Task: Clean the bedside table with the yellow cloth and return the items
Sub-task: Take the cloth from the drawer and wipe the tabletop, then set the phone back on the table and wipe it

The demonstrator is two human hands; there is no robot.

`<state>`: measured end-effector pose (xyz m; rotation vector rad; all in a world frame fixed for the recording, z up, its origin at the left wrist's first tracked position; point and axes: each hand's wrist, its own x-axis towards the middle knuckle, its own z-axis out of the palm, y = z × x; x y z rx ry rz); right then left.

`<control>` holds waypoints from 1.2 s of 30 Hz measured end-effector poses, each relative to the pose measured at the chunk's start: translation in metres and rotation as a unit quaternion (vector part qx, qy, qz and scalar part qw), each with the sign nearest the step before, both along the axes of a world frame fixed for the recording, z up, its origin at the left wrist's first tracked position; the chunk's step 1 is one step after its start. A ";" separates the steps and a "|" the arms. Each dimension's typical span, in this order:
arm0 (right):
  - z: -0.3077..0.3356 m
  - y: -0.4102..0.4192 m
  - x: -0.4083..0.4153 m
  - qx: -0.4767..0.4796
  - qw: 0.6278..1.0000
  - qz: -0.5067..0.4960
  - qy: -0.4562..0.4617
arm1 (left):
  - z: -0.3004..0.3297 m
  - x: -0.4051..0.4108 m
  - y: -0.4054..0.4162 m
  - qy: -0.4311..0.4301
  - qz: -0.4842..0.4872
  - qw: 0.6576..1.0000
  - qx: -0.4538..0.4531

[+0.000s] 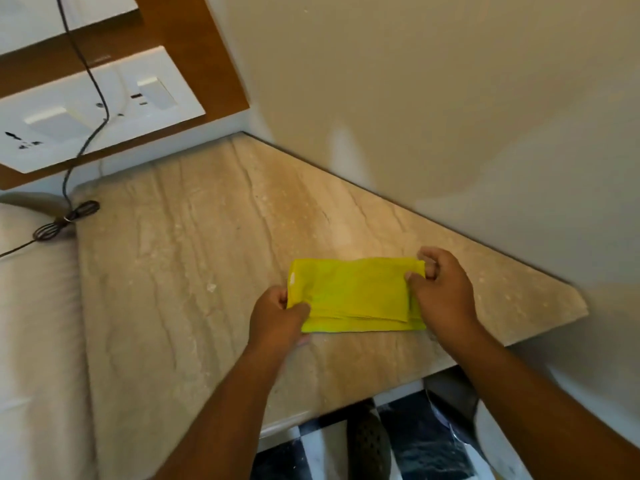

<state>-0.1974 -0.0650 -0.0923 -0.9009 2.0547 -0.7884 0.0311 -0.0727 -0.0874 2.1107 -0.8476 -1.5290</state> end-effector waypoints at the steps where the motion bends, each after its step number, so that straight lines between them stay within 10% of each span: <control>1: 0.000 -0.006 0.000 0.001 1.000 0.019 0.011 | -0.001 -0.001 0.011 0.009 0.010 1.000 0.010; 6: 0.008 -0.010 0.004 -0.100 0.980 0.117 0.129 | 0.003 -0.005 0.026 0.083 0.052 0.994 0.043; 14: -0.015 0.041 0.032 -0.020 0.759 0.521 0.390 | 0.007 0.030 0.041 -0.210 -0.269 0.939 -0.044; 21: 0.020 0.035 0.084 -0.007 0.808 0.496 0.319 | 0.036 0.133 0.068 -0.293 -0.225 0.922 -0.113; 31: 0.109 0.009 0.377 -0.091 0.865 0.483 0.103 | 0.135 0.346 0.046 -0.338 0.003 0.914 -0.225; 36: 0.120 0.018 0.492 -0.031 0.888 0.459 0.012 | 0.152 0.451 0.048 -0.403 0.068 0.903 -0.129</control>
